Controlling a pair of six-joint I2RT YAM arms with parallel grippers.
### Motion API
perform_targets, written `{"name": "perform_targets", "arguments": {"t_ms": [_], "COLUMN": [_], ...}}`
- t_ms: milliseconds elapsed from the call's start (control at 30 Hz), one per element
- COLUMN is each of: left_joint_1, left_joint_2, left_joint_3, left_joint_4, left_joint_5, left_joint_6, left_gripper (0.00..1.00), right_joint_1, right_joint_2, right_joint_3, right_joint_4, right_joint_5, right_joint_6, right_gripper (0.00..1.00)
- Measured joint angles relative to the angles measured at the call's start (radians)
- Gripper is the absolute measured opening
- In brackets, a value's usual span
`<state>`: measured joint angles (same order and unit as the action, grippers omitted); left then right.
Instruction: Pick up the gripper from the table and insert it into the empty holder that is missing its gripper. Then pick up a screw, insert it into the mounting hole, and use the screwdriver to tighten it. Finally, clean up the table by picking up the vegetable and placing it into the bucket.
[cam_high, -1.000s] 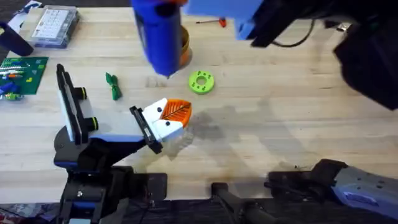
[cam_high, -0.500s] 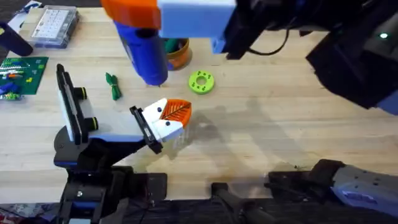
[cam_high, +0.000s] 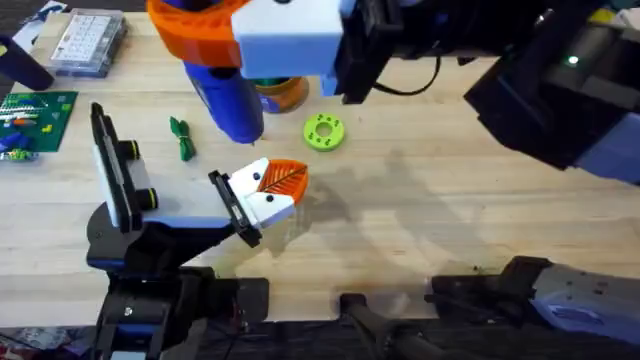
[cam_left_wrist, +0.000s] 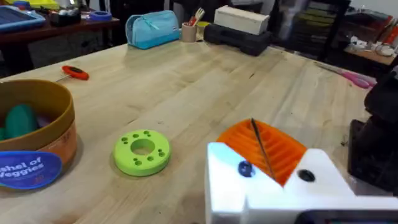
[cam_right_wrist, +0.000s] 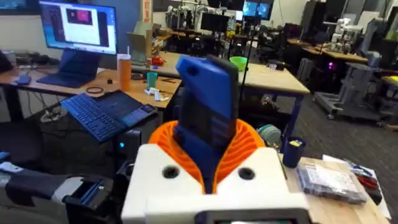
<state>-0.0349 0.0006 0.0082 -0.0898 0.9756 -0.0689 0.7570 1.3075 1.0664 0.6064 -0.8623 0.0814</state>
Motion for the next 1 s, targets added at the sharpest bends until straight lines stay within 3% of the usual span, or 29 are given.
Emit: {"name": "perform_targets", "arguments": {"t_ms": [1000], "left_joint_1": [0.0], "left_joint_2": [0.0], "left_joint_3": [0.0], "left_joint_4": [0.0], "left_joint_5": [0.0], "left_joint_6": [0.0], "left_gripper": [0.011], "right_joint_1": [0.04], "right_joint_2": [0.035], "right_joint_3": [-0.051], "right_joint_4": [-0.008], "right_joint_5": [-0.002], "right_joint_6": [-0.067], "right_gripper": [0.048]}}
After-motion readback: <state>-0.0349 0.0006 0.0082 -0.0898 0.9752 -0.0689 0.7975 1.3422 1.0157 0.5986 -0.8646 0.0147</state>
